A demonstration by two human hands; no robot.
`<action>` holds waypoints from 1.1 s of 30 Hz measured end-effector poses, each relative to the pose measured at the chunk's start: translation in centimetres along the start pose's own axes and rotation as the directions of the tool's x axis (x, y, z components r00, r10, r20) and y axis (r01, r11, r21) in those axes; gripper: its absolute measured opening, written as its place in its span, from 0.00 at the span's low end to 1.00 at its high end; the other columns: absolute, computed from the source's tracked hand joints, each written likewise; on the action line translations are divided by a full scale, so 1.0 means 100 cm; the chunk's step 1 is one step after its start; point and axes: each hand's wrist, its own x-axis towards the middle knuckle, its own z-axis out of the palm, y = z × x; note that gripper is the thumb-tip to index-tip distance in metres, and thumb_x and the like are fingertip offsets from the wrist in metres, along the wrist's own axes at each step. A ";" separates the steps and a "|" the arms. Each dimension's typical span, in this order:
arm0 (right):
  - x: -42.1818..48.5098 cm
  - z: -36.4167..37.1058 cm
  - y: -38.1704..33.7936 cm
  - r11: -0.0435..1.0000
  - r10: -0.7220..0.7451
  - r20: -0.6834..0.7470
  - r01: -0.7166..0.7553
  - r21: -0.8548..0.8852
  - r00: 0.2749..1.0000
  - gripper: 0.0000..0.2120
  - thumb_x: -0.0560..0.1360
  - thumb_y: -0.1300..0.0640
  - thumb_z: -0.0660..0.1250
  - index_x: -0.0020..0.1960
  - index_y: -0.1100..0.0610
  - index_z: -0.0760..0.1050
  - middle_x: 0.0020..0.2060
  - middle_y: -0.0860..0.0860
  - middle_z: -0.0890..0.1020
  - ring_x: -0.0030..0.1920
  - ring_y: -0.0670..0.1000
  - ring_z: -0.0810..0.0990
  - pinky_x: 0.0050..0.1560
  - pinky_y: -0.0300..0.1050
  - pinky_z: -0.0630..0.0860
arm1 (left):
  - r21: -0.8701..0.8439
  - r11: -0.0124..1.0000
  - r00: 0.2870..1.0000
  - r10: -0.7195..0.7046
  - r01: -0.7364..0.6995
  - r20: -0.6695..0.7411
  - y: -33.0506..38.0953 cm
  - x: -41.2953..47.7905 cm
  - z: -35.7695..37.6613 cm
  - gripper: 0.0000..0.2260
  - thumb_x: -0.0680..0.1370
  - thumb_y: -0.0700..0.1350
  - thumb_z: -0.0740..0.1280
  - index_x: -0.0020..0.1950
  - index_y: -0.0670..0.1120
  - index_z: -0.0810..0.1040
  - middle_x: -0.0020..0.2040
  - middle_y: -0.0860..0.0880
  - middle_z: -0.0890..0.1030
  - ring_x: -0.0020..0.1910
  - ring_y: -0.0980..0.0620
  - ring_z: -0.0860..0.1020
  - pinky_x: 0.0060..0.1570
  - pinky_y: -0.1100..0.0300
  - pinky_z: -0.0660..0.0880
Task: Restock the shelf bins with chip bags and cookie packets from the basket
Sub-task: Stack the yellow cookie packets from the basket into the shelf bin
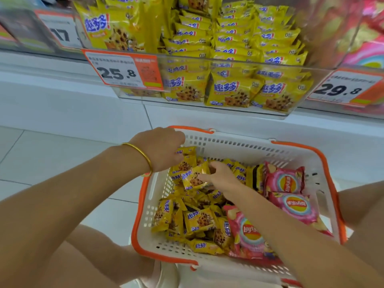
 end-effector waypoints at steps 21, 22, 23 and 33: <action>-0.050 -0.121 -0.286 0.647 -0.762 -0.326 0.664 -0.375 0.559 0.17 0.66 0.59 0.78 0.48 0.53 0.72 0.48 0.46 0.73 0.50 0.51 0.76 0.49 0.47 0.76 | -0.248 0.964 0.509 -0.169 -0.092 -0.844 -0.037 -0.012 -0.122 0.20 0.74 0.54 0.56 0.55 0.43 0.77 0.53 0.44 0.78 0.55 0.41 0.75 0.56 0.49 0.70; -0.032 -0.118 -0.294 0.650 -0.758 -0.302 0.637 -0.414 0.578 0.18 0.67 0.59 0.77 0.51 0.55 0.72 0.50 0.47 0.72 0.52 0.50 0.75 0.47 0.42 0.73 | -0.232 0.971 0.541 -0.169 -0.051 -0.824 -0.037 -0.010 -0.119 0.21 0.73 0.56 0.55 0.54 0.44 0.78 0.54 0.43 0.78 0.56 0.39 0.74 0.57 0.46 0.70; -0.018 -0.115 -0.299 0.646 -0.759 -0.294 0.616 -0.451 0.581 0.18 0.68 0.59 0.76 0.52 0.55 0.72 0.51 0.47 0.71 0.52 0.48 0.72 0.45 0.38 0.69 | -0.220 0.975 0.559 -0.167 -0.028 -0.812 -0.035 -0.007 -0.116 0.22 0.73 0.56 0.54 0.54 0.44 0.78 0.55 0.42 0.78 0.57 0.39 0.74 0.57 0.45 0.69; 0.035 -0.114 -0.299 0.539 -0.837 -0.269 0.628 -0.561 0.477 0.13 0.70 0.58 0.74 0.53 0.59 0.77 0.48 0.49 0.71 0.49 0.45 0.69 0.48 0.29 0.63 | -0.121 0.990 0.636 -0.142 0.077 -0.759 -0.024 0.007 -0.105 0.24 0.74 0.57 0.51 0.56 0.45 0.78 0.58 0.42 0.77 0.60 0.38 0.72 0.63 0.36 0.63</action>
